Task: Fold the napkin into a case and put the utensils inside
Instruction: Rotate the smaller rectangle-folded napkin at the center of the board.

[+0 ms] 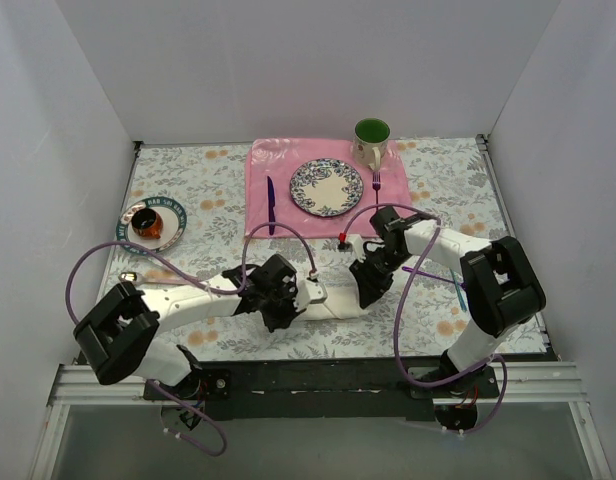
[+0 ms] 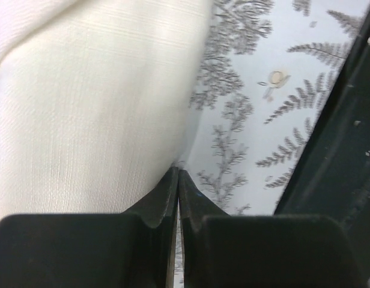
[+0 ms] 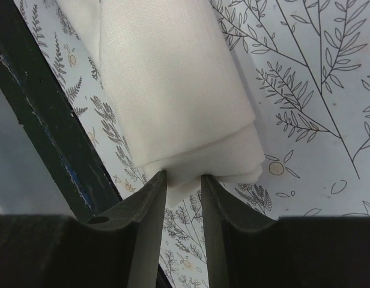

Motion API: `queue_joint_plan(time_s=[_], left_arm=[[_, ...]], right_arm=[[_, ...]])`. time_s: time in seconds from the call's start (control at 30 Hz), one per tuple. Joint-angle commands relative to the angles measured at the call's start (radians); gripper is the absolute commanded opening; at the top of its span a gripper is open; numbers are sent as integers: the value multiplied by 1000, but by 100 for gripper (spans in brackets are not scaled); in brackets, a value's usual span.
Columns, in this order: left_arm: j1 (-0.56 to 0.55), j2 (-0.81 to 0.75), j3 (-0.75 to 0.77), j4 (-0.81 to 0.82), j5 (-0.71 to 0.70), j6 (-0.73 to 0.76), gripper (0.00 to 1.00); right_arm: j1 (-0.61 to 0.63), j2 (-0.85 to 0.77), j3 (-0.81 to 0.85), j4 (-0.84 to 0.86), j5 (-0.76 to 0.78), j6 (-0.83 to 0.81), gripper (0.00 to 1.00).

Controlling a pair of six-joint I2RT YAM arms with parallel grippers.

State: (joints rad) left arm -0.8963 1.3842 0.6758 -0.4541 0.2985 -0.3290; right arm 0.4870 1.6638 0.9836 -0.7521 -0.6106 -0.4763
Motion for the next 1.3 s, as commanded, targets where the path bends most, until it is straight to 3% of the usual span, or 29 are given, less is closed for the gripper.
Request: queue_joint_plan(time_s=[0.0, 0.33, 0.97, 1.2, 1.27], left_arm=[[75, 6, 14, 58, -13, 38, 0], [261, 142, 96, 114, 11, 48, 0], [375, 179, 137, 118, 82, 19, 3], [408, 43, 146, 23, 126, 19, 15], [434, -14, 163, -29, 165, -1, 27]], right_arm=[[28, 7, -8, 30, -38, 2, 38], [82, 16, -17, 111, -86, 70, 40], [216, 86, -5, 301, -113, 212, 45], [232, 47, 23, 284, -153, 203, 47], [231, -4, 69, 219, -155, 177, 49]])
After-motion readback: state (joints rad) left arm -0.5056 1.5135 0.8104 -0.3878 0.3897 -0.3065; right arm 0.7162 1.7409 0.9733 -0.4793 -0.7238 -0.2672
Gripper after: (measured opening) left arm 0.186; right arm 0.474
